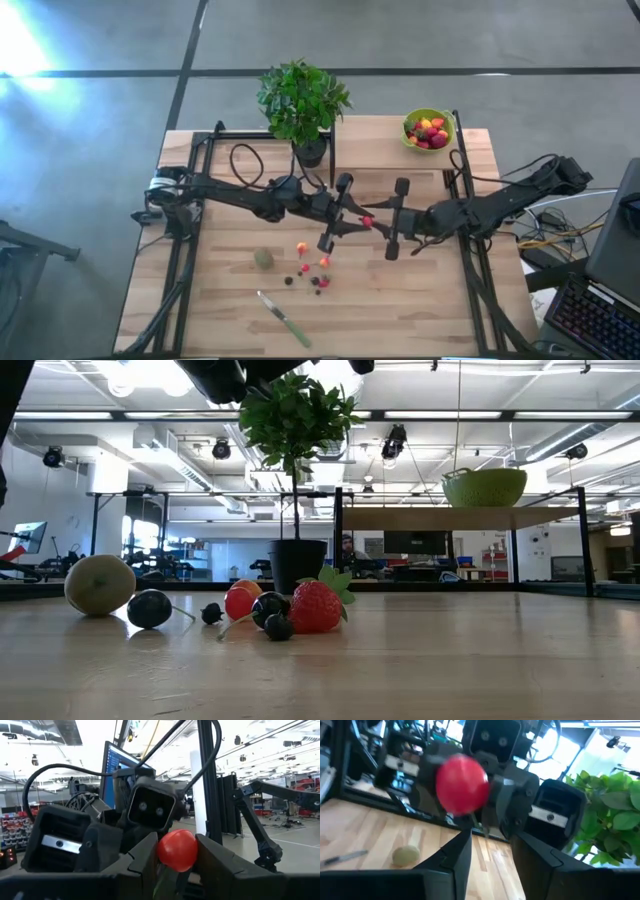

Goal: Pick & Place Fruit
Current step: Put the red cherry into the green strainer bowl on the shelf

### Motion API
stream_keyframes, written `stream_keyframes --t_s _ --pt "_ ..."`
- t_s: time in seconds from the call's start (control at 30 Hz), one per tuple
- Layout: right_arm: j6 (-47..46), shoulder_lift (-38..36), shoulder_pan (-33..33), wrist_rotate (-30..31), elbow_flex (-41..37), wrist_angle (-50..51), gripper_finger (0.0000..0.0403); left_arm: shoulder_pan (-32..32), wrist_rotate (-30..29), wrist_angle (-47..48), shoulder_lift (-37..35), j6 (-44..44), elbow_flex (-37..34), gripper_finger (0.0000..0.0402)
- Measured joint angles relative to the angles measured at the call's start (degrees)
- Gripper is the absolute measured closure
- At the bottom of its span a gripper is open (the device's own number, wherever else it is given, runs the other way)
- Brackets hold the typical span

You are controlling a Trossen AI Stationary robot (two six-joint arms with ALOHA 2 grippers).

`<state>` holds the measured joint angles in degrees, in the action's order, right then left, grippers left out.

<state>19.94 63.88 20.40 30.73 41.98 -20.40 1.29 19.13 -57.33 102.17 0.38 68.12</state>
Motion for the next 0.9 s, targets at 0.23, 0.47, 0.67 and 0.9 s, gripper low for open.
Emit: stream_keyframes --t_s 0.23,0.47,0.67,0.9 --pt "-1.26 -0.04 0.05 -2.35 0.35 -0.02 0.03 -0.14 -0.13 0.38 0.0 0.01 0.0 0.0278" --pt "-1.78 -0.13 0.05 -2.24 0.35 0.06 0.0357 -0.14 -0.13 0.42 0.0 0.0 0.0 0.0277" --pt "-1.87 -0.17 0.05 -1.81 0.35 0.54 0.0393 -0.12 0.05 0.84 -0.11 0.02 0.0 0.0268" --pt "-1.98 -0.28 0.05 -1.81 0.57 0.46 0.0395 -0.21 0.56 1.43 -0.84 -1.0 0.0 0.0219"
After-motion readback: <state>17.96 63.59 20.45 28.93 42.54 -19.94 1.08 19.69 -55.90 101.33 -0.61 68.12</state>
